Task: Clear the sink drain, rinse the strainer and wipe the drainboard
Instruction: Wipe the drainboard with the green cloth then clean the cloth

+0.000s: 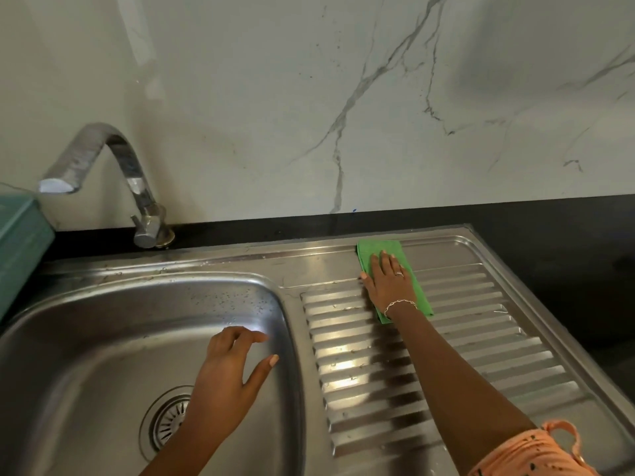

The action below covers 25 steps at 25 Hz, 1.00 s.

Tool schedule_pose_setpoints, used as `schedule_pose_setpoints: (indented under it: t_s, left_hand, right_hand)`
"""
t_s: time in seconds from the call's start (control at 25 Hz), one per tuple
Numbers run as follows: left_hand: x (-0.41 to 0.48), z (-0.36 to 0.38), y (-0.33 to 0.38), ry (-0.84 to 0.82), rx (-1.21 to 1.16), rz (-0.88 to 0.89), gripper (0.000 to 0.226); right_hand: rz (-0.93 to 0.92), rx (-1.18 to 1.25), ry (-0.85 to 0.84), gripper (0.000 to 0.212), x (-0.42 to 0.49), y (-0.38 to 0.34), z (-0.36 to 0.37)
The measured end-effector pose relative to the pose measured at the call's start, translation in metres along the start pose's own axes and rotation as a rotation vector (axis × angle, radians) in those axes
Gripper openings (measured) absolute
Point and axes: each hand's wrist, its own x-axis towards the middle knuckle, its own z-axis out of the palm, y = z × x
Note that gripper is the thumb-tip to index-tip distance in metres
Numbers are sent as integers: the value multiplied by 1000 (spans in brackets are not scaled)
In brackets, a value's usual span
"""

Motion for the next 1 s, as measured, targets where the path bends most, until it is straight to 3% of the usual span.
schedule_pose_setpoints:
  t_s: [0.12,0.6,1.0]
  left_hand:
    - [-7,-7,-7,17,-3,-5,31]
    - [-32,-38,-37,56,-23,-6,32]
    - [-52,-56,-52,62,-6,4,31]
  right_hand:
    - [-50,-12,14,56,-9,-33,2]
    - [-178,18,-43,60,-30,-122,15]
    - [-203,-21,-9,59,-68,-139,15]
